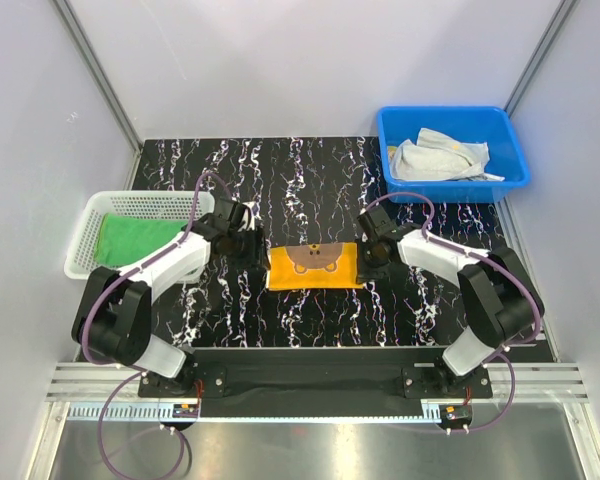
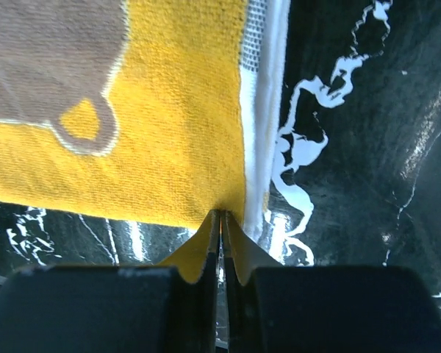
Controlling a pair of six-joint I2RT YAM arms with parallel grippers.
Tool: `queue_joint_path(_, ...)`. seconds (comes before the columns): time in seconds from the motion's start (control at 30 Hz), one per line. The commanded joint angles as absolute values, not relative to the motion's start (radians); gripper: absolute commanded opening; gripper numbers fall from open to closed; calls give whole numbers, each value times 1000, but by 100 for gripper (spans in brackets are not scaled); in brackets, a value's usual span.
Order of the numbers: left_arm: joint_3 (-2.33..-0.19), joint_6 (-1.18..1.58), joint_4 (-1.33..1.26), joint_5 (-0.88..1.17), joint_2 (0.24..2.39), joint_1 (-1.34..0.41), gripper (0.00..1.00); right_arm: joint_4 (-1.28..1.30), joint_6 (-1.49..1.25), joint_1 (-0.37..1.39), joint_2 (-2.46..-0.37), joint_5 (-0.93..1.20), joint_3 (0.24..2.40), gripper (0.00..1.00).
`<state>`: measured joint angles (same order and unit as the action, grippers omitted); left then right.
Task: Fold and stack the towels
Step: Neatly place the folded towel into the bin
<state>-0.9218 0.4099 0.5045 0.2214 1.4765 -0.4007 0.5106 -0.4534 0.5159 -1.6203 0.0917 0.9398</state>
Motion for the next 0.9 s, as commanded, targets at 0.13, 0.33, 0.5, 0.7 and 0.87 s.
queue_joint_path(0.13,-876,469,339,296,1480,-391,56,469,-477,512,-1548,91,945,10)
queue_joint_path(0.33,-879,498,284,293,1566,-380,57,474,-492,512,-1467,95,948,21)
queue_joint_path(0.5,-870,540,244,301,1631,-380,56,468,-483,512,-1436,107,962,31)
queue_joint_path(0.7,-847,563,251,287,1652,-394,54,451,-482,512,-1379,107,960,38)
queue_joint_path(0.87,-818,574,282,258,1631,-397,50,448,-476,514,-1348,121,957,38)
